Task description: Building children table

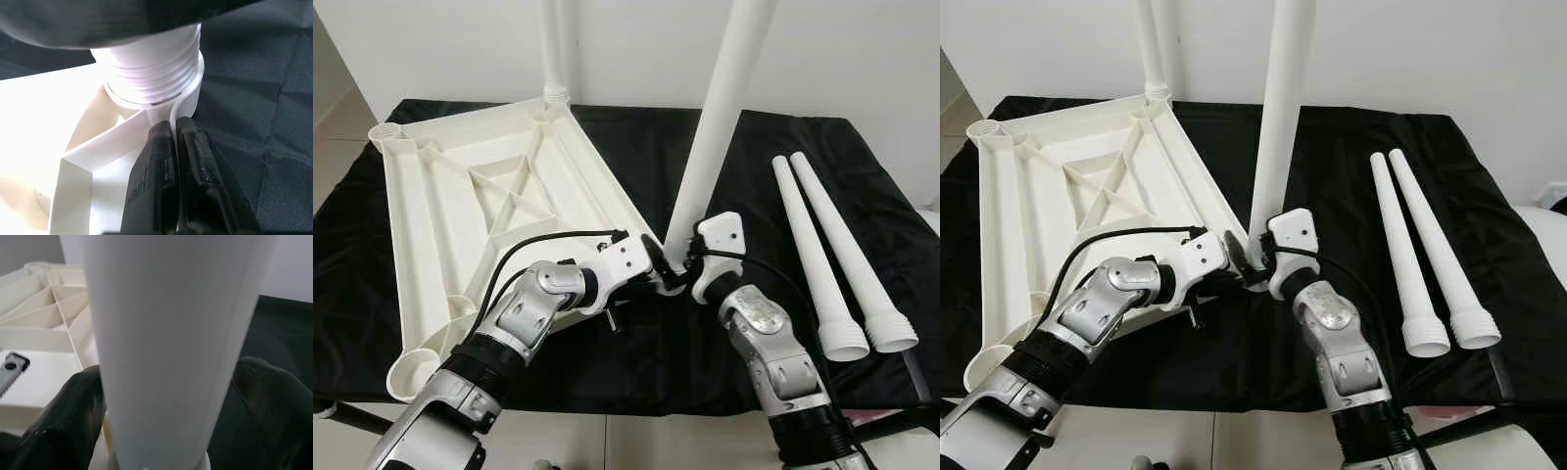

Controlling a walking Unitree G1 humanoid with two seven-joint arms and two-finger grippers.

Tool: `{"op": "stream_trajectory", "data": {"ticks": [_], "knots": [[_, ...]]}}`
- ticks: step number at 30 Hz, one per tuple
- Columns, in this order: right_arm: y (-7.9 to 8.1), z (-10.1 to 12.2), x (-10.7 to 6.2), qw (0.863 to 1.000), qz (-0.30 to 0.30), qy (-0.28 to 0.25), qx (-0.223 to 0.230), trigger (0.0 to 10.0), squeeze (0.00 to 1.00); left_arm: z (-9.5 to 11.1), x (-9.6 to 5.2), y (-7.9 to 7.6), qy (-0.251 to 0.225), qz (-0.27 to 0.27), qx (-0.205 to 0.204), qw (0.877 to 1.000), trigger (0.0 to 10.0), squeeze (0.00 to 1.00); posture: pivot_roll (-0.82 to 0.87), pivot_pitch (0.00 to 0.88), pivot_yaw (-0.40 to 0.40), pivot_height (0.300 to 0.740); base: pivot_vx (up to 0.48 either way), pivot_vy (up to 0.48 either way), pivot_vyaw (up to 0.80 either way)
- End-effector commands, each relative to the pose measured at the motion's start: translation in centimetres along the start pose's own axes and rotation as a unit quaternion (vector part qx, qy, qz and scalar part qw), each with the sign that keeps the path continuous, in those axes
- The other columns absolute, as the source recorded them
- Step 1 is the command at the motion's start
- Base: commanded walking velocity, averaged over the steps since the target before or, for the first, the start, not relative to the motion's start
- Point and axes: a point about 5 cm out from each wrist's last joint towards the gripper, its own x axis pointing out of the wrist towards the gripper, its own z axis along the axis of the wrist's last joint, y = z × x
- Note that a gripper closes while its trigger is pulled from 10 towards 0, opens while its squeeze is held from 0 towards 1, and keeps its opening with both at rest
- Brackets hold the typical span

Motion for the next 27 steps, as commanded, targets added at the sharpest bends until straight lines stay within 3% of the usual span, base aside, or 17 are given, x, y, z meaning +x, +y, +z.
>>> {"op": "stream_trajectory", "data": {"ticks": [1,14,27], "knots": [[-0.2,-0.3,0.0,1.0,0.024,0.01,0.002,10.0,0.0,-1.8,-0.3,-0.9,0.033,-0.029,-0.005,0.999,0.0,0.0,0.04,0.138,-0.008,0.74,0.0,0.0,0.0],[0.9,0.7,-0.2,0.98,0.196,0.016,-0.009,10.0,0.0,-2.5,-3.0,-1.8,0.032,-0.058,0.019,0.998,0.0,0.0,0.06,0.123,-0.022,0.74,0.0,0.0,0.0],[1.0,1.3,0.3,0.967,0.254,0.016,-0.014,10.0,0.0,-3.0,-4.8,-2.4,0.036,-0.057,0.021,0.997,0.0,0.0,0.07,0.107,-0.045,0.74,0.0,0.0,0.0]]}}
